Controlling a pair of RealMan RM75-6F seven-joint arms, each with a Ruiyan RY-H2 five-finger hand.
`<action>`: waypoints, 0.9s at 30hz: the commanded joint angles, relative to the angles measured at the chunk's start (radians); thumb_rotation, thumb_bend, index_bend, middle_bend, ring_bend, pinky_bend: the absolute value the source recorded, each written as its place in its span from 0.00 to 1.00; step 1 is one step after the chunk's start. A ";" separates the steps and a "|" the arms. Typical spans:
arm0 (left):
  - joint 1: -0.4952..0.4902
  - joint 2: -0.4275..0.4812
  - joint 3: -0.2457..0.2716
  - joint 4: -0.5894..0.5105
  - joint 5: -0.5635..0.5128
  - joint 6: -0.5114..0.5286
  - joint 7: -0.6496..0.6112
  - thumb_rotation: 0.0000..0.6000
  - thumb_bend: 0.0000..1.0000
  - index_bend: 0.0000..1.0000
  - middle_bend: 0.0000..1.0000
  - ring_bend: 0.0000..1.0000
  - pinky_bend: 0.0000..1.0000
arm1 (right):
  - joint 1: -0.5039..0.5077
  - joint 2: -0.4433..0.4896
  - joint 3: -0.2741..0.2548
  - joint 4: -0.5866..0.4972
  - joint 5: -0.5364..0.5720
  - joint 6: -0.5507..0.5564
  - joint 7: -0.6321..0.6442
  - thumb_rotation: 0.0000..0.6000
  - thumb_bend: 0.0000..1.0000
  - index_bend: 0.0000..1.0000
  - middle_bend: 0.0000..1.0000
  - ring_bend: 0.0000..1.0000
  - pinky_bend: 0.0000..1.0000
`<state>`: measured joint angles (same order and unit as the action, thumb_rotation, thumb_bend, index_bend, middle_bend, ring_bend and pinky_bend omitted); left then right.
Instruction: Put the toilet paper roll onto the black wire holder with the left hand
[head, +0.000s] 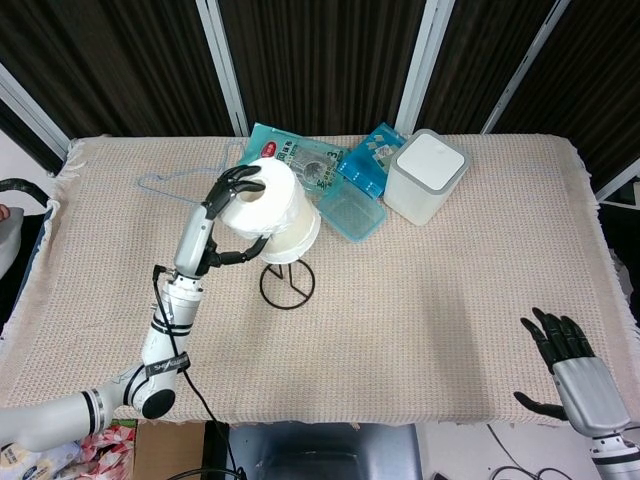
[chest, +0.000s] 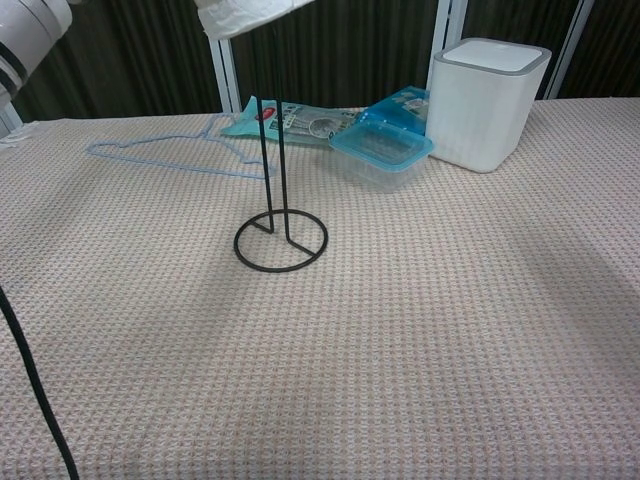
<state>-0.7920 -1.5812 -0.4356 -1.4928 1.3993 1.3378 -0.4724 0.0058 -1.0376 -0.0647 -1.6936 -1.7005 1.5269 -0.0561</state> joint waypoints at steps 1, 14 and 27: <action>-0.003 -0.001 0.005 0.001 0.000 -0.004 0.010 1.00 0.51 0.30 0.51 0.52 0.86 | 0.000 0.003 -0.001 -0.001 0.000 0.000 0.004 1.00 0.14 0.00 0.00 0.00 0.00; -0.008 0.003 0.027 0.015 -0.008 -0.031 0.027 1.00 0.50 0.30 0.50 0.51 0.85 | -0.001 0.017 -0.007 -0.003 -0.013 0.004 0.033 1.00 0.14 0.00 0.00 0.00 0.00; -0.013 0.004 0.066 0.063 0.036 -0.028 0.061 1.00 0.38 0.00 0.00 0.00 0.03 | 0.000 0.020 -0.012 -0.006 -0.018 -0.003 0.032 1.00 0.14 0.00 0.00 0.00 0.00</action>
<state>-0.8066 -1.5763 -0.3736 -1.4344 1.4316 1.3040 -0.4156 0.0062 -1.0177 -0.0763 -1.6993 -1.7181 1.5241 -0.0239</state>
